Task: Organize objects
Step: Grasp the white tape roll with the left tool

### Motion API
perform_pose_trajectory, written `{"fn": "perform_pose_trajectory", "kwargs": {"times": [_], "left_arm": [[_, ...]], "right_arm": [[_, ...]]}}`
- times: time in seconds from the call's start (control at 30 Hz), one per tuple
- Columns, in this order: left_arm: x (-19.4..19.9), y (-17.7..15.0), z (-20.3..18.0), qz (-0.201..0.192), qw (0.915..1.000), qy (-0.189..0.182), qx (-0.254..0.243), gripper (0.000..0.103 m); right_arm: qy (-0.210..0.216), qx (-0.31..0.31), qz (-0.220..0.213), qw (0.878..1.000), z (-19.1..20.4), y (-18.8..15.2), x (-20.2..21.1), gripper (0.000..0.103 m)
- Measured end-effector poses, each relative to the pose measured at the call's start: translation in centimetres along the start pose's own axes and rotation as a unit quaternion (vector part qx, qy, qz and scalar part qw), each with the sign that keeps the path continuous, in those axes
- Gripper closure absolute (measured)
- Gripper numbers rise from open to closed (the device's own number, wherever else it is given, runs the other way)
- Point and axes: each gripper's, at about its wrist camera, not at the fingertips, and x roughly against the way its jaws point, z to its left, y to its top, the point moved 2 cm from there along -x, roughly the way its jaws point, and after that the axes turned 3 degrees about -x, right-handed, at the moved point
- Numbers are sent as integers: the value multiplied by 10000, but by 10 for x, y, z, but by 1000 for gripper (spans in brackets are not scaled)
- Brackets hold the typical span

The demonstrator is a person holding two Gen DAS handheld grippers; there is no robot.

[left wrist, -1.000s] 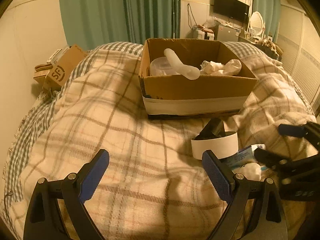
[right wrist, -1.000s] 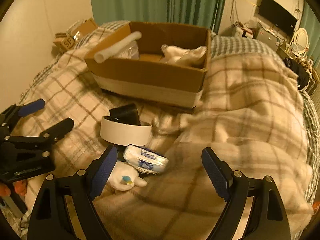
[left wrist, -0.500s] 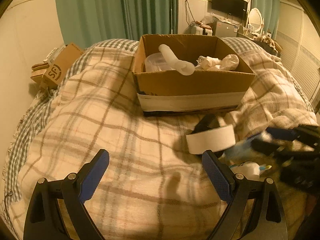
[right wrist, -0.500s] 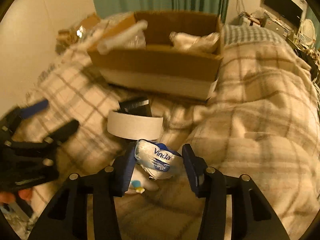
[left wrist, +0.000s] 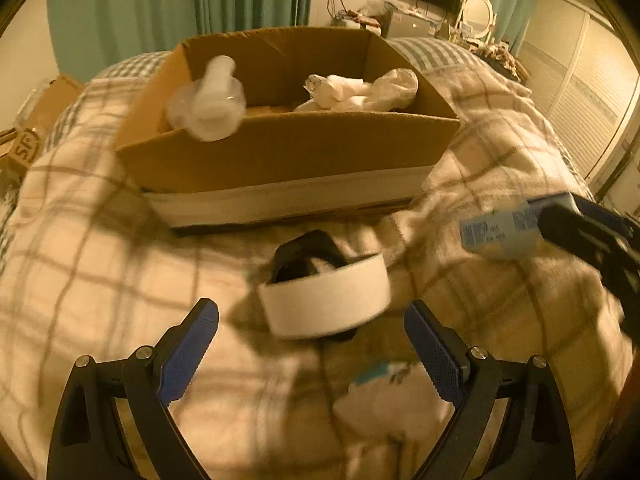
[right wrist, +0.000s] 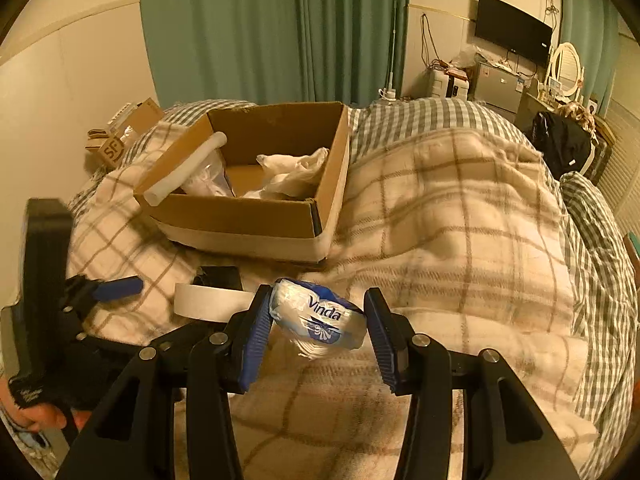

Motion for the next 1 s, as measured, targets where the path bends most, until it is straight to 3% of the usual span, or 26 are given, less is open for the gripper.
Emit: {"fn": "perform_pose_trajectory", "kwargs": {"times": [0.13, 0.23, 0.33, 0.63, 0.8, 1.0], "left_arm": [[-18, 10, -8, 102, 9998, 77, -144, 7], [-33, 9, -11, 275, 9994, 31, -228, 18], [-31, 8, -11, 249, 9994, -23, -231, 18], [24, 9, 1, -558, 9984, -64, 62, 18], [67, 27, 9, -1068, 9942, -69, 146, 18], [101, 47, 12, -1391, 9902, 45, 129, 18]], "right_arm": [[21, -3, 3, 10000, 0, -3, -3, 57], [46, -38, 15, 10000, -2, -5, -4, 57], [56, -62, 12, 10000, -3, -5, -5, 57], [-47, 38, -101, 9999, 3, -6, 4, 57], [-73, 140, -258, 9995, 9, -1, 19, 57], [-10, 255, -532, 9983, 15, 17, 45, 57]]}}
